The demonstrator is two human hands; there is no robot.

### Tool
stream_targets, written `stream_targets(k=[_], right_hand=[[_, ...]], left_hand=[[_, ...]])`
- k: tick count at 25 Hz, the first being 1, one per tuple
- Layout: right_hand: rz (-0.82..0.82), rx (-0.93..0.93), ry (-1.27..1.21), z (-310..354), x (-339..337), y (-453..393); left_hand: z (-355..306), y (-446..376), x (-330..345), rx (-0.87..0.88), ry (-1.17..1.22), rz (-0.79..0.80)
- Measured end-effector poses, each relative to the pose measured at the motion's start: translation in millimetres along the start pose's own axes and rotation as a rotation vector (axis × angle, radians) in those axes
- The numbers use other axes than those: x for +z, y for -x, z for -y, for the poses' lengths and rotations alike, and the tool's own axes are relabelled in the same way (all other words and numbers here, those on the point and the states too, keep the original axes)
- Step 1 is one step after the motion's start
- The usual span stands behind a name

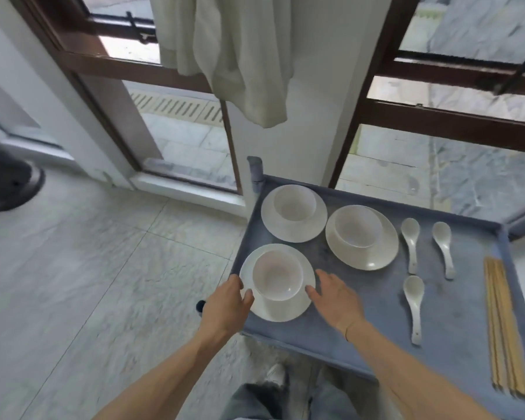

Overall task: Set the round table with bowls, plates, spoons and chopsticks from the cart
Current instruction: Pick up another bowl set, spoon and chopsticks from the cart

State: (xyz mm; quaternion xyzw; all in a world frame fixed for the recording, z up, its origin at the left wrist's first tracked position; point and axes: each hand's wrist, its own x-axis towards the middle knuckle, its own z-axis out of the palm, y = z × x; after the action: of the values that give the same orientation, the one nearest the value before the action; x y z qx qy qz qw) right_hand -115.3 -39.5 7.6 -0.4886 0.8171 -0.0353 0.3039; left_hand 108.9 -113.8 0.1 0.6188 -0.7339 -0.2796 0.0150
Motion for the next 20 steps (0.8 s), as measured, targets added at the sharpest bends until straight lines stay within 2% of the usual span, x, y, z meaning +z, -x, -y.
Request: stream_targets(k=[2, 6, 9, 12, 16, 20], right_hand=[[0.049, -0.02, -0.05, -4, 1, -9], [0.102, -0.056, -0.207, -7, 6, -22], [0.121, 0.008, -0.405, -9, 10, -31], [0.123, 0.09, -0.624, -11, 13, -34], [0.101, 0.124, -0.754, -21, 9, -32], [0.075, 0.145, -0.816, -37, -6, -20]], left_hand=[[-4, 2, 6, -0.093, -0.004, 0.025], [-9, -4, 16, -0.202, 0.151, 0.046], [-10, -12, 23, -0.266, 0.239, 0.043], [-9, -15, 27, -0.297, 0.279, 0.048], [-11, -16, 24, -0.28, 0.492, 0.099], [-25, -16, 16, -0.267, 0.731, 0.263]])
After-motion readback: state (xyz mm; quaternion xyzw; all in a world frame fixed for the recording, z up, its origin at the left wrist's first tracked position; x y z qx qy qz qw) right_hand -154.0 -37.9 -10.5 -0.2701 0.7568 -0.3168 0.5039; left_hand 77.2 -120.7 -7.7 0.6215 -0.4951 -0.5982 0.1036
